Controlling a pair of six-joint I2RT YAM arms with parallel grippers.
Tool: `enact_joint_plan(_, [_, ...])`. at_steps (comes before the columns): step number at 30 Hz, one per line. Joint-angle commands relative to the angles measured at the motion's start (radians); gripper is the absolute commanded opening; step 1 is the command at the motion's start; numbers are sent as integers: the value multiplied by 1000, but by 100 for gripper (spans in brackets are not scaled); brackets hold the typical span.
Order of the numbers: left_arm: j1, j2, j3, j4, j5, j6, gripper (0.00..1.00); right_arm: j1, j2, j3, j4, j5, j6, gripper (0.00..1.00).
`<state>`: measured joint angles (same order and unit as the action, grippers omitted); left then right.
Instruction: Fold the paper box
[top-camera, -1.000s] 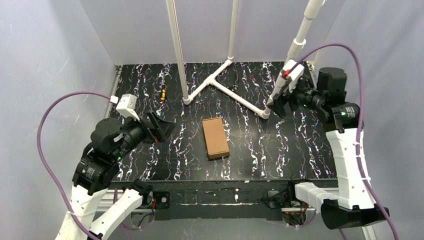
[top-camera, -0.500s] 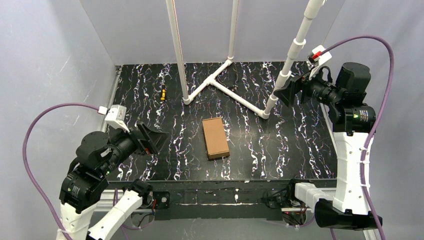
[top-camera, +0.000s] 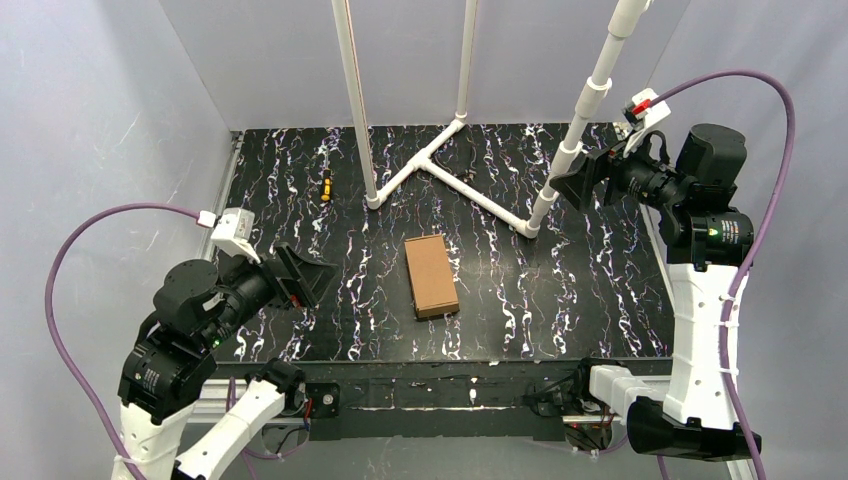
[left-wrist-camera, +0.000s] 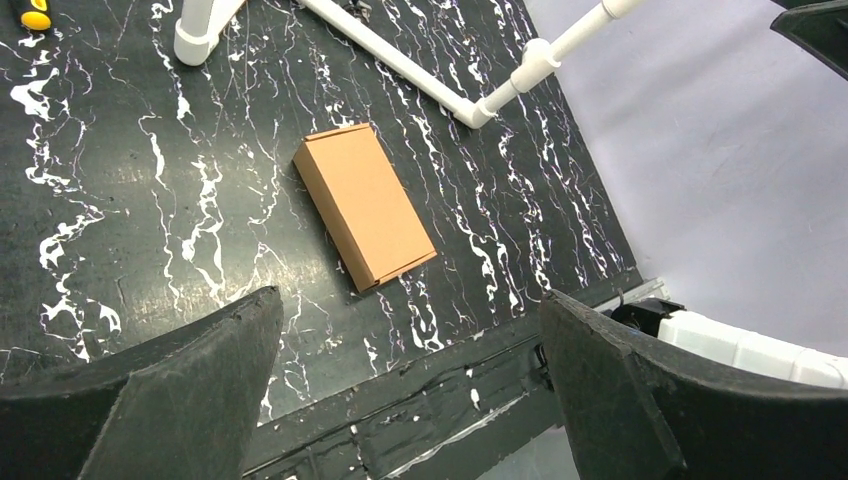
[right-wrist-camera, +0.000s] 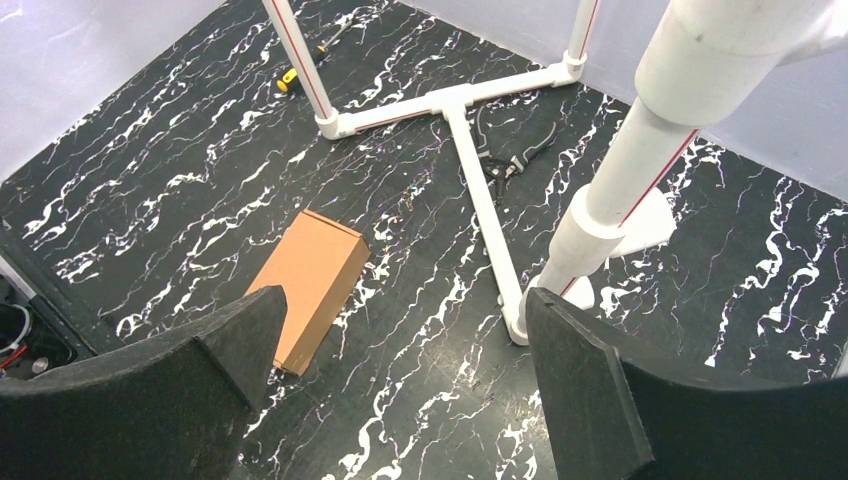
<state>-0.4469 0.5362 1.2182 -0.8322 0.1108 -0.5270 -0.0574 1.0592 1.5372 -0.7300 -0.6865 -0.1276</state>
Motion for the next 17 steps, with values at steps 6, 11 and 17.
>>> enact_joint_plan(6, [4, 24, 23, -13, -14, 25, 98, -12, -18, 16, 38, -18, 25, 99])
enact_joint_plan(11, [3, 28, 26, -12, -17, 29, 98, -12, -13, 20, 38, -3, 25, 98])
enact_joint_plan(17, [4, 37, 31, -12, -14, 33, 98, -15, -10, 8, 37, -12, 14, 98])
